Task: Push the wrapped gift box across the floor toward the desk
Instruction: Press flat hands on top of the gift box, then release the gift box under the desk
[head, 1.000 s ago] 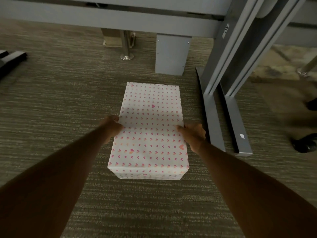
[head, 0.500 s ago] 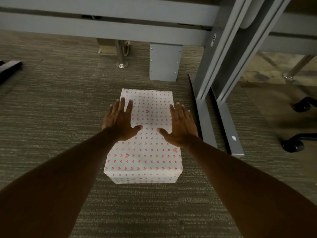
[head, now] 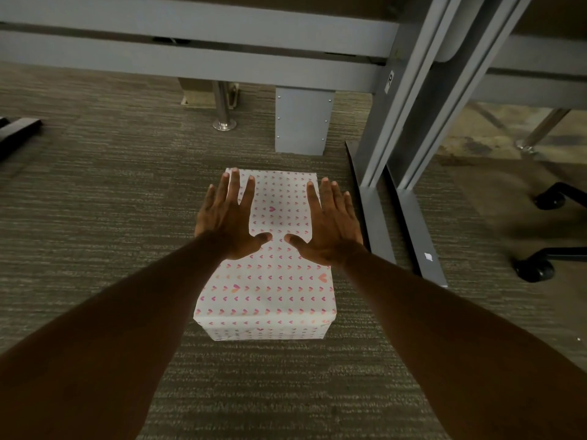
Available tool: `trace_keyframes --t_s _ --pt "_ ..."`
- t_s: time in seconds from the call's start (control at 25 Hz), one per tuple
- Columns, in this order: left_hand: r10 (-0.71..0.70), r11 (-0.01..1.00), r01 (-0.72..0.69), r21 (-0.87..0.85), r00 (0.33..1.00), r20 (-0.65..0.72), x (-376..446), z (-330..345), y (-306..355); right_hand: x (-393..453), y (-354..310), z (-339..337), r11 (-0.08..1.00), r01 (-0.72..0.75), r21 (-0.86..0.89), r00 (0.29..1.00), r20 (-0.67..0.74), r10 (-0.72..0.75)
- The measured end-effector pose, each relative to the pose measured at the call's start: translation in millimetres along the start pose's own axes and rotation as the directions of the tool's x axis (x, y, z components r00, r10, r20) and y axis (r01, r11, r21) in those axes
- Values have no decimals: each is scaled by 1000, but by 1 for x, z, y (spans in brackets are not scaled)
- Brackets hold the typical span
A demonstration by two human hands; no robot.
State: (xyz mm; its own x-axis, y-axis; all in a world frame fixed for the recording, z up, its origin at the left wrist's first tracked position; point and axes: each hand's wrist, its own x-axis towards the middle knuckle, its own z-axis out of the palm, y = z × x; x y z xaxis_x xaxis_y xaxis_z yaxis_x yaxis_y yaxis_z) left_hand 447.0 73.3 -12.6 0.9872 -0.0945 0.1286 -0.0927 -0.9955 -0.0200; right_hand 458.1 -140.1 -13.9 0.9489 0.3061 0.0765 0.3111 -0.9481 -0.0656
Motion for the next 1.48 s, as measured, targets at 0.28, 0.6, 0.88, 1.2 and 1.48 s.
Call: trace_keyframes --t_s 0.28,0.6,0.88,1.2,1.48 --pt "-3 1000 3 12 1000 22 -2 -2 2 -3 0 -1 1000 -16 16 1000 10 16" --pt "-36 997 39 -63 998 50 -6 5 -2 -7 4 -1 998 -25 49 999 41 23" --pt "-81 993 88 -79 993 88 -10 22 -6 -11 8 6 988 -65 143 997 44 59" --pt "-391 807 467 -361 881 266 -29 48 -22 -15 20 29 786 -381 486 923 247 295" --pt "-538 447 732 -515 679 499 -25 57 -32 -19 27 51 518 -546 658 837 411 362"
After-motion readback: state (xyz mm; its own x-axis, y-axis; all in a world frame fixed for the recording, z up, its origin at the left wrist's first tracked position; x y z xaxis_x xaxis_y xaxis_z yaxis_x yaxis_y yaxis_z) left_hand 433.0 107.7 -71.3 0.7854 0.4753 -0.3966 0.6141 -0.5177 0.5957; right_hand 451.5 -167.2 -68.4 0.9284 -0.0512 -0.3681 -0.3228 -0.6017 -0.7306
